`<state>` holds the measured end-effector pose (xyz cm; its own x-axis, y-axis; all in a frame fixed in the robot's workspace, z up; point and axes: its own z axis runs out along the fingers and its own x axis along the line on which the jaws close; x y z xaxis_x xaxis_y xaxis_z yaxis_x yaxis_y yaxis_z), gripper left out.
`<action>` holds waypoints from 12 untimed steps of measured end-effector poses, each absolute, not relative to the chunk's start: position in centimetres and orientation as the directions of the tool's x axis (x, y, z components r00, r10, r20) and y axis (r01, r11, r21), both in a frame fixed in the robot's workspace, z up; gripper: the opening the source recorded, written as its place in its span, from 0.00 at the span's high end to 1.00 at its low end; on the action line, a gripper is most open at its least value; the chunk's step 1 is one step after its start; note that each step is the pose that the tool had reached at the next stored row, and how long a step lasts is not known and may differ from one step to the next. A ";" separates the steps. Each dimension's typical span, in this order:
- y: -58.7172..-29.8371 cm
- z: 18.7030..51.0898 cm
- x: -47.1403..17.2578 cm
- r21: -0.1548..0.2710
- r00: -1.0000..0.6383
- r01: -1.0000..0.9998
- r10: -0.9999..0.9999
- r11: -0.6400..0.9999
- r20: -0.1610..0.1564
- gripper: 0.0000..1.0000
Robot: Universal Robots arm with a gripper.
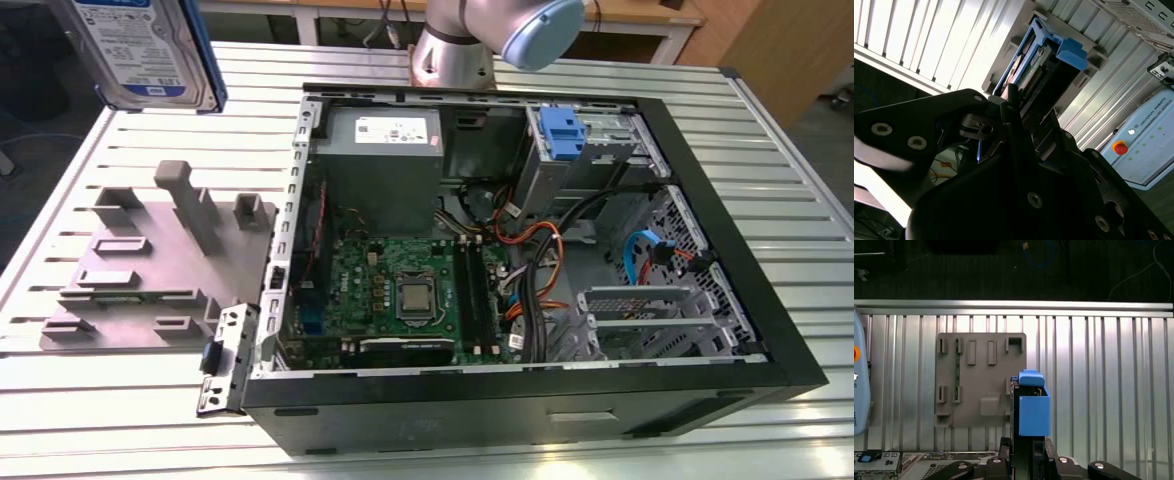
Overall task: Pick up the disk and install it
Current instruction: 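Pick up the disk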
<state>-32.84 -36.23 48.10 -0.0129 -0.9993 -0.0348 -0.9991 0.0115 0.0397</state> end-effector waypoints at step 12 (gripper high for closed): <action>-36.2 48.1 -31.0 0.040 -0.013 -0.999 -0.999 0.012 -0.035 0.65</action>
